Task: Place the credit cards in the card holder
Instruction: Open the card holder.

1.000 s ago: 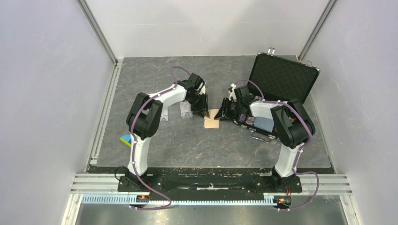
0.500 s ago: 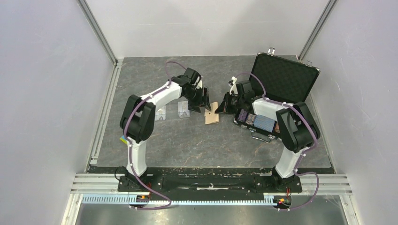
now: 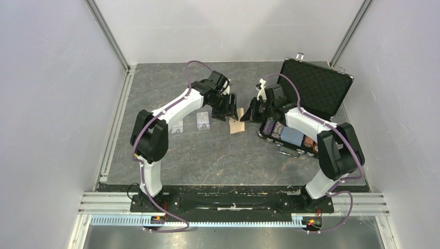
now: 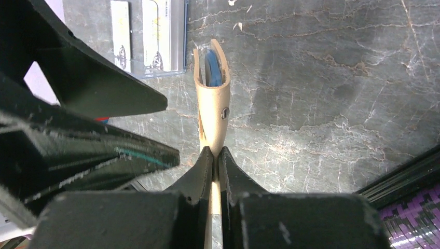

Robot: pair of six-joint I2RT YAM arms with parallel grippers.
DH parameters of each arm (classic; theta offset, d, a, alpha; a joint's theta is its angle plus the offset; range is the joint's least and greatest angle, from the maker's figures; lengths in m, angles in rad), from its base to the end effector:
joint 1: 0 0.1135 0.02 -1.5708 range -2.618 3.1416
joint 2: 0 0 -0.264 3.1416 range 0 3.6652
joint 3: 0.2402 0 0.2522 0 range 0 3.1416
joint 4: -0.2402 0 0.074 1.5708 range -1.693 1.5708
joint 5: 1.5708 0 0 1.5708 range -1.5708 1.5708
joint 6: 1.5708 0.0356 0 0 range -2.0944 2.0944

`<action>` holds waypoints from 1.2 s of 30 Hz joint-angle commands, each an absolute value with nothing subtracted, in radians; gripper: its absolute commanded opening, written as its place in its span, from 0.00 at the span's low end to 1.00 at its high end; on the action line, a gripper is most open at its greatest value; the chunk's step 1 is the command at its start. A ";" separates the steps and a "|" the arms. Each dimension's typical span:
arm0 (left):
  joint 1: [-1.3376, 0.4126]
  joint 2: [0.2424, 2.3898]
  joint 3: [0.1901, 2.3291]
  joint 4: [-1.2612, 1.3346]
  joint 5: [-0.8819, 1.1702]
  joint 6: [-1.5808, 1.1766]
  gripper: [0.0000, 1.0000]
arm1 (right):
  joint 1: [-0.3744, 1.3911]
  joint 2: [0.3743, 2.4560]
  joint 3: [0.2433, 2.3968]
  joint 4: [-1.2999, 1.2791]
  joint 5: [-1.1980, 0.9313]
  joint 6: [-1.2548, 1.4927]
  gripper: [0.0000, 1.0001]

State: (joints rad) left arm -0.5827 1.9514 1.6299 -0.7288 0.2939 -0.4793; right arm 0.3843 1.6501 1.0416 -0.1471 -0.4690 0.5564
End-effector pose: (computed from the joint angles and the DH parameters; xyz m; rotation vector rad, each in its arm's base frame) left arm 0.3477 -0.2415 0.2444 0.2503 2.7403 -0.7217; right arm 0.3214 0.1473 0.2134 -0.0409 2.4476 0.9950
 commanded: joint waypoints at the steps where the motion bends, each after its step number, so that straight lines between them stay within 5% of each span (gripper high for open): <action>1: -0.607 1.978 1.705 -0.762 0.291 -0.428 0.68 | 0.400 1.604 1.056 -0.157 -0.455 0.549 0.00; 22: -0.632 2.077 1.732 -0.893 0.032 -0.391 0.33 | 0.408 1.542 1.032 -0.178 -0.433 0.554 0.00; 28: -0.613 2.088 1.739 -0.892 0.056 -0.400 0.35 | 0.407 1.534 1.029 -0.187 -0.444 0.547 0.00; 36: -0.589 2.054 1.690 -0.775 0.236 -0.406 0.54 | 0.404 1.526 1.025 -0.187 -0.463 0.548 0.00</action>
